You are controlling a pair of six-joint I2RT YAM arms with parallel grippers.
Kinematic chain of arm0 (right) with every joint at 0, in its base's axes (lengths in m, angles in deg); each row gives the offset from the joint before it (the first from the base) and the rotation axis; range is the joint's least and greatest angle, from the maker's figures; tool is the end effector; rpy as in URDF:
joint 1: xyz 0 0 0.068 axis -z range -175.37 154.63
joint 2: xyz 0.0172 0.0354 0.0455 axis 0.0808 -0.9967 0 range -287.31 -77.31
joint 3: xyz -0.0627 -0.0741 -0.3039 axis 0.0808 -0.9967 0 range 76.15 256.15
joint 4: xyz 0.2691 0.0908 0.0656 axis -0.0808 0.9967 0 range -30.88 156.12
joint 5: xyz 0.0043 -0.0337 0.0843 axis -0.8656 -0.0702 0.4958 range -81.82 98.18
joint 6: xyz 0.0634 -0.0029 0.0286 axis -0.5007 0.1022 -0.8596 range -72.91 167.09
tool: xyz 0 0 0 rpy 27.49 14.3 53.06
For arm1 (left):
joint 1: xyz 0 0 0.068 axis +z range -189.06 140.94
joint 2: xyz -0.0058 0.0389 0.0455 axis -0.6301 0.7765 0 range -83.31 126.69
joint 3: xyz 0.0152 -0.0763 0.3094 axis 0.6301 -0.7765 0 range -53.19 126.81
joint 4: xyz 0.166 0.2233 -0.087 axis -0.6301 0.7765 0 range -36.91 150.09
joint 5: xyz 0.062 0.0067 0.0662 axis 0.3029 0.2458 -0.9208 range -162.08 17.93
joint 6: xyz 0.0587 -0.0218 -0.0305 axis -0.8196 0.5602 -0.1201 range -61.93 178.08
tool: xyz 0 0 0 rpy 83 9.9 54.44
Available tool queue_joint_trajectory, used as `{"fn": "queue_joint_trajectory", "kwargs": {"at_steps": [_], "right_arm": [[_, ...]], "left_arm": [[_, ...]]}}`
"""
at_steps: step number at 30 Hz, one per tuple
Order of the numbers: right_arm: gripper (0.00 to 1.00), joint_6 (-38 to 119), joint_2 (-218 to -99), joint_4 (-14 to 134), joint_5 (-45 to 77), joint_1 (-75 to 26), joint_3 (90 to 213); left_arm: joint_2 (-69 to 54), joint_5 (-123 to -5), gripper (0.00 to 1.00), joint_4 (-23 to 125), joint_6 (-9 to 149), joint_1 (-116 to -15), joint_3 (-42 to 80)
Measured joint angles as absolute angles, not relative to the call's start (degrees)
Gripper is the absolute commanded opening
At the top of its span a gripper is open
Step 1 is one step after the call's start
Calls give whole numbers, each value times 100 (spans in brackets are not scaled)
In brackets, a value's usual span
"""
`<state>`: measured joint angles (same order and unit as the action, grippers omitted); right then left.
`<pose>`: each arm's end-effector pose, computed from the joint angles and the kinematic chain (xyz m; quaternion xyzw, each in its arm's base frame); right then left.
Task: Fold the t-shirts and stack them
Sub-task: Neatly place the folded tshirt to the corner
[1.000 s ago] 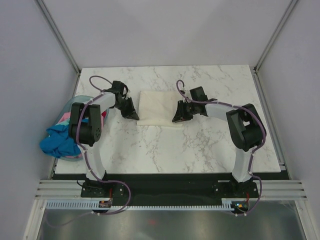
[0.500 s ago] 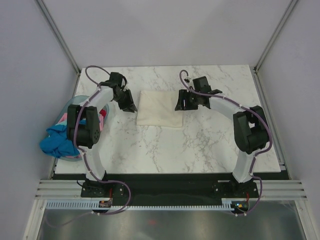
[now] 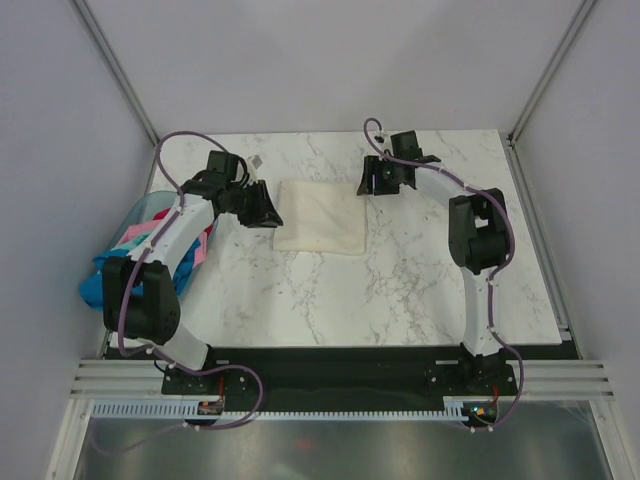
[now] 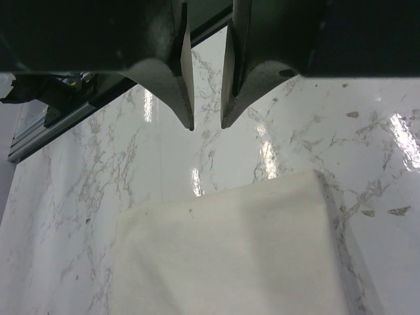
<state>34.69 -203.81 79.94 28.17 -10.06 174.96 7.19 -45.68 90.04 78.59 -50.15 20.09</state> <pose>0.5393 0.1614 0.1931 -0.0799 0.9196 0.2395 0.3011 0.3661 -0.0975 0.2992 -0.0061 0.9290 -0.2906 0.2289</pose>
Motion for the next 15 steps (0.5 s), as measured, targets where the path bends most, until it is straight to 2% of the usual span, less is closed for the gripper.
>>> {"fn": "queue_joint_trajectory", "kwargs": {"at_steps": [4, 9, 12, 15], "right_arm": [[61, 3464, -20835, 7968, 2992, -1041, 17693], [56, 3370, -20857, 7719, 3110, -1116, 17612], [46, 3320, -20855, 7410, 3143, -1214, 17456], [29, 3283, -20857, 7284, 3123, -1269, 17397]], "left_arm": [[719, -4446, 31, 8931, 7859, -5007, 1705], [719, -4442, 31, 8820, 7859, -5004, 1685], [719, -4442, 31, 8789, 7861, -5004, 1685], [719, -4433, 31, 8759, 7861, -5004, 1685]]}}
